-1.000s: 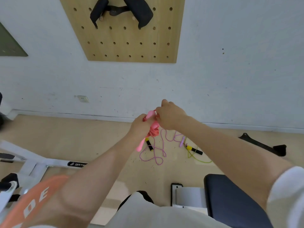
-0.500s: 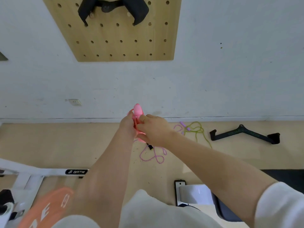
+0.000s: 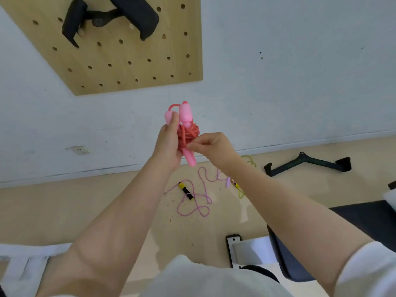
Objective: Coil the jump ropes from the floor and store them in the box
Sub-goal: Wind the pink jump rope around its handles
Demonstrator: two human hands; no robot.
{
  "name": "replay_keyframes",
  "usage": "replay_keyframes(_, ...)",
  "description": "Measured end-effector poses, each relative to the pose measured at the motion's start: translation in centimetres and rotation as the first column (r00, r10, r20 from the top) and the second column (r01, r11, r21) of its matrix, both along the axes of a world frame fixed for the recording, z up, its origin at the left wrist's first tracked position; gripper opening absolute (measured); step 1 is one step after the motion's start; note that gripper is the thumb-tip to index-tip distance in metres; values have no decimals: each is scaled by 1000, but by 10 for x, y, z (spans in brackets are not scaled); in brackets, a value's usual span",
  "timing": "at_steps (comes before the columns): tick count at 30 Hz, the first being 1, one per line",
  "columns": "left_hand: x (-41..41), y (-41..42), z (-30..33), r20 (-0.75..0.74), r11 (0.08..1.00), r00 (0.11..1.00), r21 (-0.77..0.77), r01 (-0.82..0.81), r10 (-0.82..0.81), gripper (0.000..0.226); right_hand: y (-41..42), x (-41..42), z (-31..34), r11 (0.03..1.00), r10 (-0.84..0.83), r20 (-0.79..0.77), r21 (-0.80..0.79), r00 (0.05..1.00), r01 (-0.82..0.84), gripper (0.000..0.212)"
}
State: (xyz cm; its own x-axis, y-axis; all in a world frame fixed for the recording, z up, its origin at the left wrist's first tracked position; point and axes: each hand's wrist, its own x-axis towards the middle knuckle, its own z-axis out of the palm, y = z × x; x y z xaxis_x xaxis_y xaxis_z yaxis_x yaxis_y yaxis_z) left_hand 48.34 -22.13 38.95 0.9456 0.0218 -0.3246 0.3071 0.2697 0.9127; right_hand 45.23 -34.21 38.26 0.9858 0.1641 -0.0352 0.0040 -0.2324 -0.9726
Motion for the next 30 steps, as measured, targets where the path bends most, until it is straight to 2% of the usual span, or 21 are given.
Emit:
replay_keyframes(3, -14, -23, -14, -17, 990, 990, -5, 140, -140, 31, -27, 1, 1, 994, -44, -4, -103, 999, 43, 17)
replay_keyframes(5, -21, -46, -25, -47, 986, 985, -7, 164, -164, 23, -54, -2, -2, 978, -11, -18, -209, 1000, 7, 18)
replay_keyframes(7, -26, -76, -38, -84, 987, 984, 27, 157, -154, 26, -88, -9, -13, 948, 49, -73, -311, 996, -69, 16)
replay_keyframes(8, -29, -94, -42, -96, 988, 986, 52, 144, -139, 28, -109, -14, -21, 945, 72, -115, -310, 991, -105, 14)
replay_keyframes(10, -40, -132, -53, -81, 989, 993, 111, 93, -85, 30, -157, -29, -35, 959, 136, -230, -214, 964, -186, 11)
replay_keyframes(12, -53, -173, -61, -53, 983, 998, 177, 48, -39, 25, -209, -43, -40, 961, 209, -309, -113, 928, -254, 18)
replay_keyframes(15, -82, -232, -66, -88, 971, 995, 240, -19, 41, 20, -281, -57, -33, 983, 163, -334, -24, 928, -182, 25)
replay_keyframes(18, -110, -293, -61, -58, 946, 988, 301, -121, 145, 33, -345, -60, -32, 979, 120, -338, -117, 933, -168, 27)
replay_keyframes(20, -127, -331, -58, -62, 938, 989, 329, -107, 135, 44, -378, -61, -36, 964, 115, -387, -180, 915, -198, 26)
replay_keyframes(23, -147, -375, -61, -43, 932, 999, 361, -12, 29, 68, -412, -73, -39, 970, 171, -450, -77, 876, -230, 18)
replay_keyframes(25, -152, -401, -60, -21, 935, 1000, 354, 24, -17, 80, -427, -84, -40, 948, 270, -447, -34, 853, -318, 16)
replay_keyframes(28, -159, -442, -59, -53, 931, 998, 362, 53, -36, 103, -450, -101, -41, 934, 340, -445, 58, 828, -353, 24)
replay_keyframes(30, -169, -469, -61, -50, 892, 997, 445, 78, -62, 110, -467, -114, -40, 938, 336, -431, 68, 838, -341, 35)
